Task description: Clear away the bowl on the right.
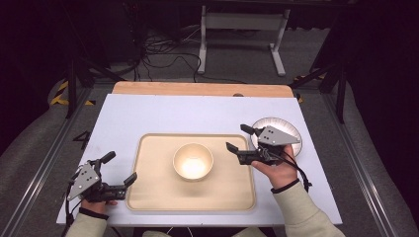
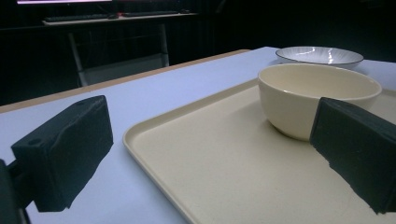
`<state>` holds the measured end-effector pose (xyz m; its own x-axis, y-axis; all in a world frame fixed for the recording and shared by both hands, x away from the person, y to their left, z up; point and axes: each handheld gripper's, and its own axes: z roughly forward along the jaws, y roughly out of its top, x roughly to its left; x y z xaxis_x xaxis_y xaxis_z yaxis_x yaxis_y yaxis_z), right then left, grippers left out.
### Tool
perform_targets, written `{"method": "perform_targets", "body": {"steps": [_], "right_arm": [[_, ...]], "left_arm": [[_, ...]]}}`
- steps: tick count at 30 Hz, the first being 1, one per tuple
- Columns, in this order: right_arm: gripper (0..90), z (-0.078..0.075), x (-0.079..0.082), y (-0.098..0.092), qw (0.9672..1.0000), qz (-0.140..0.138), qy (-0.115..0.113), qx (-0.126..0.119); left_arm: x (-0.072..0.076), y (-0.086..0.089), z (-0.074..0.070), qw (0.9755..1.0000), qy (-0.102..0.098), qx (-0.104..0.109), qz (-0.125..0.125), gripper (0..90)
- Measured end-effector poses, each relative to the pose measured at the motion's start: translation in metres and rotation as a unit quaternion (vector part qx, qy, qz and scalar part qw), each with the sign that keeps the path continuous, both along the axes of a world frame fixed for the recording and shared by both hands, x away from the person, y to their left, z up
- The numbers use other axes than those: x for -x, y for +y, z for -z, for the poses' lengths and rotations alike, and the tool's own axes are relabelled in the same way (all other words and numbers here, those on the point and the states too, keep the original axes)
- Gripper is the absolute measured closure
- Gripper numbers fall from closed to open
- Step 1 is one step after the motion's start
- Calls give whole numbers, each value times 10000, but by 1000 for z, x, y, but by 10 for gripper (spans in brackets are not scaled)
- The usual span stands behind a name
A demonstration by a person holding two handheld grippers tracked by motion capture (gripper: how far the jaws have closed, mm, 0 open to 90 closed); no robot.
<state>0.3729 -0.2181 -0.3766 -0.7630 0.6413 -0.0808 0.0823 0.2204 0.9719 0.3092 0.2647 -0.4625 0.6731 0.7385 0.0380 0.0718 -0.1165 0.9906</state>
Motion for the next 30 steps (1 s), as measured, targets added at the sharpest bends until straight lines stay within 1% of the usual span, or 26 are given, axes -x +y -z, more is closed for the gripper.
{"method": "perform_targets", "body": {"steps": [1, 3, 4, 5, 6, 7, 8, 10, 13, 14, 15, 17, 18, 19, 21, 23, 24, 25, 26, 29, 30], "right_arm": [[165, 1, 1, -3, 10000, -24, -58, -75], [131, 1, 3, -8, 9998, -51, -152, -152], [98, 1, 4, -10, 9997, -88, -172, -155], [91, 2, 5, -12, 9995, -92, -205, -208], [91, 3, 7, -14, 9991, -94, -268, -321], [73, 3, 8, -17, 9988, -109, -273, -398], [54, 4, 9, -19, 9985, -109, -303, -438], [36, 5, 11, -24, 9979, -161, -351, -518], [36, 7, 15, -32, 9972, -50, -435, -605], [36, 8, 16, -34, 9968, -42, -423, -675], [36, 9, 17, -37, 9968, -36, -390, -695], [36, 12, 18, -41, 9970, -4, -366, -686], [36, 13, 19, -43, 9973, -60, -317, -655], [36, 15, 19, -45, 9978, -83, -328, -568], [36, 19, 21, -47, 9978, 26, -524, -412], [26, 22, 22, -50, 9977, 28, -601, -300], [22, 24, 23, -51, 9972, 15, -683, -289], [9, 27, 24, -54, 9961, -49, -790, -385], [9, 27, 24, -54, 9961, -49, -790, -385], [0, 29, 24, -56, 9936, -69, -1042, -428], [0, 30, 24, -57, 9933, -88, -1073, -416]], "left_arm": [[0, 0, 0, 10000, 1, 0, -1, 2], [0, 0, 0, 10000, 10, -6, -1, 2], [0, 0, 0, 10000, 10, -7, -1, 2], [0, 0, 0, 10000, 12, -5, -5, 2], [0, 0, 0, 10000, 13, -5, -5, 2], [0, 0, 0, 10000, 13, -5, -5, 2], [0, 0, 0, 10000, 15, -7, -8, 2], [0, 0, 0, 10000, 17, -7, -10, 2], [0, 0, 0, 10000, 17, -8, -10, 2], [0, 0, 0, 10000, 18, -7, -11, 2], [0, 0, 0, 10000, 18, -7, -12, 2], [0, 0, 0, 10000, 21, -4, -13, 2], [0, 0, 0, 10000, 23, -3, -5, 2], [0, 0, 0, 10000, 30, 6, -15, 2], [0, 0, 0, 10000, 37, 5, -9, 2], [0, 0, 0, 10000, 26, -1, -7, 2], [0, 0, 0, 10000, 24, -6, -8, 2], [0, 0, 0, 10000, 24, -4, -12, 2], [0, 0, 0, 10000, 24, -5, -12, 2], [0, 0, 0, 10000, 21, -6, -10, 2], [0, 0, 0, 10000, 22, -6, -5, 2]]}}
